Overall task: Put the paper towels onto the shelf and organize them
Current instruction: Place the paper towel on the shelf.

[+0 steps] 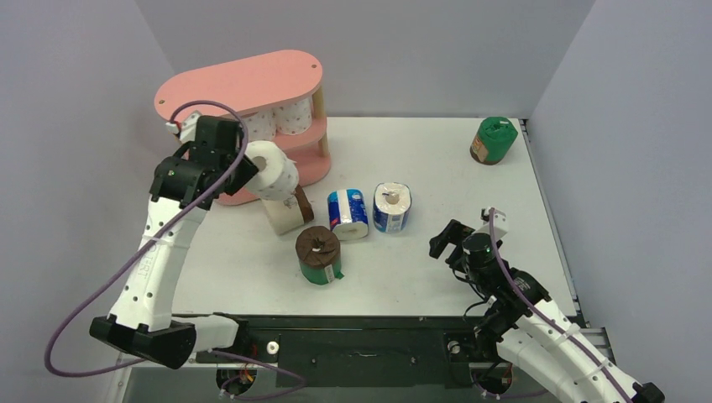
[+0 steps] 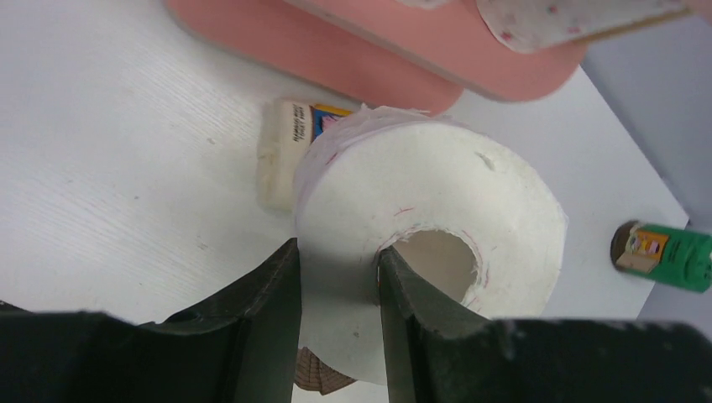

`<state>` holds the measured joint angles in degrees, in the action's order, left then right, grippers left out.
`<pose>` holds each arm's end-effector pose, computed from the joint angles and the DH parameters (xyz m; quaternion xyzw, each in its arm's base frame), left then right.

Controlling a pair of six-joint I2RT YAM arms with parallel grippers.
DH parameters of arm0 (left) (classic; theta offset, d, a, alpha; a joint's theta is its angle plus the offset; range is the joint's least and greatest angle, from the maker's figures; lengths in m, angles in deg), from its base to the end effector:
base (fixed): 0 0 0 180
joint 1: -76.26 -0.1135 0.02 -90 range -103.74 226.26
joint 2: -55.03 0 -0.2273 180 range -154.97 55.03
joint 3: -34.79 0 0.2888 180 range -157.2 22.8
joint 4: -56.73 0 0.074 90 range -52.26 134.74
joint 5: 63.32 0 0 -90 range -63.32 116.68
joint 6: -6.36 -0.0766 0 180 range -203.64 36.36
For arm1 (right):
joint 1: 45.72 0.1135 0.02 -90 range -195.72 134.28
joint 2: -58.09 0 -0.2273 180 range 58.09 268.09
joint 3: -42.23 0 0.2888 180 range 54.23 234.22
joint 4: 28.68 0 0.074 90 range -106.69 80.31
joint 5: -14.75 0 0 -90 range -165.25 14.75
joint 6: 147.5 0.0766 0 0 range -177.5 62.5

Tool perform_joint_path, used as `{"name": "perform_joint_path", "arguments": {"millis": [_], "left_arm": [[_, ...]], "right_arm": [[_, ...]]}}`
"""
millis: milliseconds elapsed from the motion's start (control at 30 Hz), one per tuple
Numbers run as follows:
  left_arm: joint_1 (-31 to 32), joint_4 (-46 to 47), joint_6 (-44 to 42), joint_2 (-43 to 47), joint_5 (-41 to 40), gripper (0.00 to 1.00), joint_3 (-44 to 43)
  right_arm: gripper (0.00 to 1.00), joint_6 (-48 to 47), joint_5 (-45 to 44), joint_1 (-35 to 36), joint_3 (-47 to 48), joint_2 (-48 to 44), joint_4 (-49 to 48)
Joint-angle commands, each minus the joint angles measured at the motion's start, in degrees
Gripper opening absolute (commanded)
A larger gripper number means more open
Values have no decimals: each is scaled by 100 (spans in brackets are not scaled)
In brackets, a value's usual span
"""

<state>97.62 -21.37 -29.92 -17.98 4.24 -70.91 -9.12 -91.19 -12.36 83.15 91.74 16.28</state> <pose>0.2885 -0.0814 0.3837 -0.3238 0.8510 -0.0840 0.4048 0.2071 0.1112 0.1857 0.1768 0.8733 0.1915 0.4116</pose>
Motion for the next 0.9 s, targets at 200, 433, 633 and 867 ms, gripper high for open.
{"name": "perform_joint_path", "arguments": {"millis": [200, 433, 633, 867], "left_arm": [[-1416, -492, 190, 103, -92, 0, -724], [-2193, -425, 732, 88, -329, 0, -567], [-2765, -266, 1222, -77, -346, 0, -676], [-3260, -74, 1390, -449, 60, 0, -895]], "right_arm": [[89, -127, 154, -22, 163, 221, -526], [89, -190, 244, -23, 234, 245, -564], [89, -203, 245, -16, 227, 168, -547], [89, -259, 255, -27, 251, 219, -580]]}}
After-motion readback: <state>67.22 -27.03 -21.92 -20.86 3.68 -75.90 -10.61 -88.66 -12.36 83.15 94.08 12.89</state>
